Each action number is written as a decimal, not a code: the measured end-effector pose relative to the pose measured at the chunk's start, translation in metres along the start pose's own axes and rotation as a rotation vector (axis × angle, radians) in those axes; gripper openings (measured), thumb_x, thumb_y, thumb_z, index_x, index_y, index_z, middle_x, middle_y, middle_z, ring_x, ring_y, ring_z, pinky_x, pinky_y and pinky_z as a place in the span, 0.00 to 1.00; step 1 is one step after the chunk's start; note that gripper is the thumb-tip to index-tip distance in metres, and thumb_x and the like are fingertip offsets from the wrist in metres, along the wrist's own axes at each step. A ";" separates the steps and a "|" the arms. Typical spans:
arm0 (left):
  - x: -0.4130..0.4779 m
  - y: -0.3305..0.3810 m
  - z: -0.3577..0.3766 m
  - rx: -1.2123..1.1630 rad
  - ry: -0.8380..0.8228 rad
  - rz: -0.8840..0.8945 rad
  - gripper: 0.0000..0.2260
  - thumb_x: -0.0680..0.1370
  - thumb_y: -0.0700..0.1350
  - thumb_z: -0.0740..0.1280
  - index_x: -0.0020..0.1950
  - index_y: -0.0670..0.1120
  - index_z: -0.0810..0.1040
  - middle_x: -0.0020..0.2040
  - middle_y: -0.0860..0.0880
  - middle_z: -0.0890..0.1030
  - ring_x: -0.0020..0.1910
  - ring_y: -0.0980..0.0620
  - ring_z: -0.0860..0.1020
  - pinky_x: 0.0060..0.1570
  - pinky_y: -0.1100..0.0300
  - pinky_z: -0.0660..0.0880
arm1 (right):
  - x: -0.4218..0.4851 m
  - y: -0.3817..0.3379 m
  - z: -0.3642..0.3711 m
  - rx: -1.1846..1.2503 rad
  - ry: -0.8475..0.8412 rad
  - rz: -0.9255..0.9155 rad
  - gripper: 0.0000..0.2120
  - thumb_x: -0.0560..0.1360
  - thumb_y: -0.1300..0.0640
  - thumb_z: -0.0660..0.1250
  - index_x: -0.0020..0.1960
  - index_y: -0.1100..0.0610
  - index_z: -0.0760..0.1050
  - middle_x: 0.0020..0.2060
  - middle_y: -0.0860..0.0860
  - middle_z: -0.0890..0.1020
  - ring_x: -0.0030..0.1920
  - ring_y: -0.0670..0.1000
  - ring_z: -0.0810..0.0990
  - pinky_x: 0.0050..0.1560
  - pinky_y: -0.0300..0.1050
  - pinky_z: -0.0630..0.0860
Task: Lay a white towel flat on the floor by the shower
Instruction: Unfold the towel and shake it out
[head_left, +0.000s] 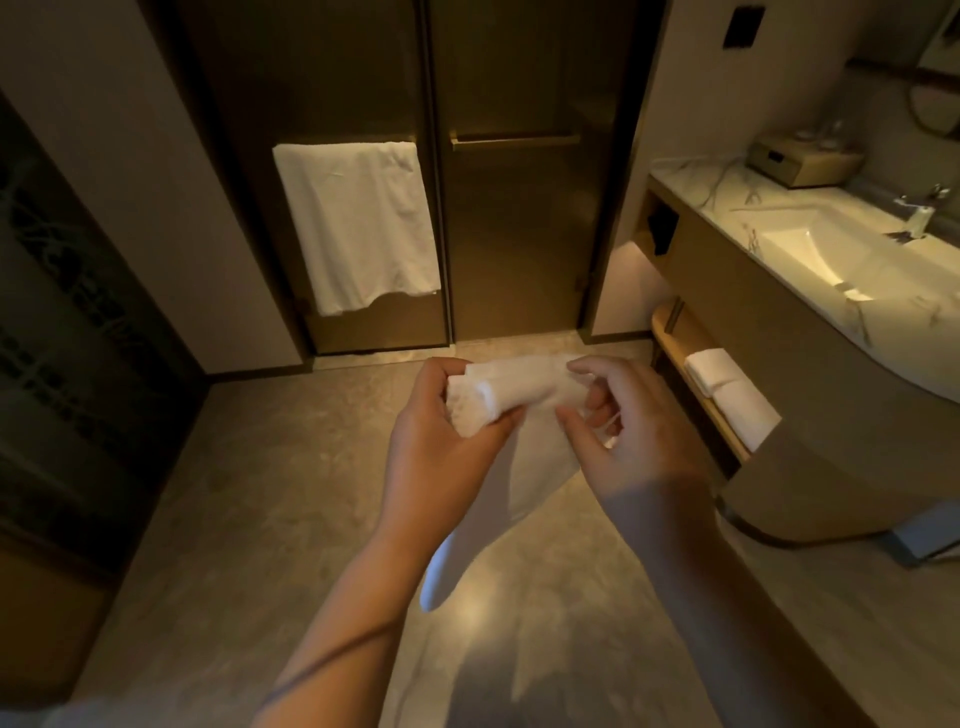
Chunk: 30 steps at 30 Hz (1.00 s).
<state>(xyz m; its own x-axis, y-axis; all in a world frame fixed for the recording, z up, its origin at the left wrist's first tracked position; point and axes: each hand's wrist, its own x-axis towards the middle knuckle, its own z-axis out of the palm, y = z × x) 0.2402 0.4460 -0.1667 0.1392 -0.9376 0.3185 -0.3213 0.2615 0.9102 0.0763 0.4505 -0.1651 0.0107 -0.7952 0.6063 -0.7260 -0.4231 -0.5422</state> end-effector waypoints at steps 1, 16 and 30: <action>-0.001 0.002 0.004 0.000 -0.002 -0.006 0.16 0.69 0.50 0.75 0.50 0.58 0.72 0.46 0.63 0.79 0.44 0.63 0.79 0.42 0.56 0.79 | -0.002 0.000 -0.001 0.018 -0.003 -0.011 0.15 0.74 0.57 0.69 0.60 0.53 0.75 0.49 0.44 0.77 0.47 0.40 0.74 0.48 0.31 0.72; -0.014 0.036 0.053 -0.012 -0.114 -0.053 0.20 0.69 0.48 0.75 0.55 0.63 0.72 0.48 0.65 0.79 0.48 0.66 0.78 0.45 0.65 0.78 | 0.008 0.033 -0.030 0.248 0.015 0.182 0.10 0.77 0.54 0.64 0.57 0.45 0.72 0.50 0.38 0.76 0.50 0.37 0.76 0.51 0.33 0.75; -0.018 0.044 0.069 -0.088 -0.094 0.008 0.18 0.74 0.50 0.71 0.60 0.62 0.71 0.53 0.64 0.80 0.52 0.63 0.79 0.49 0.66 0.77 | 0.012 0.027 -0.038 0.526 -0.034 0.271 0.20 0.72 0.39 0.64 0.58 0.49 0.77 0.51 0.40 0.82 0.52 0.36 0.79 0.48 0.34 0.78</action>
<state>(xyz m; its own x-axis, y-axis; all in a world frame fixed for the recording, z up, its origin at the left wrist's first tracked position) 0.1584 0.4585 -0.1506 0.0470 -0.9518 0.3031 -0.2384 0.2840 0.9287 0.0311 0.4462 -0.1505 -0.0992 -0.9149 0.3913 -0.2677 -0.3542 -0.8960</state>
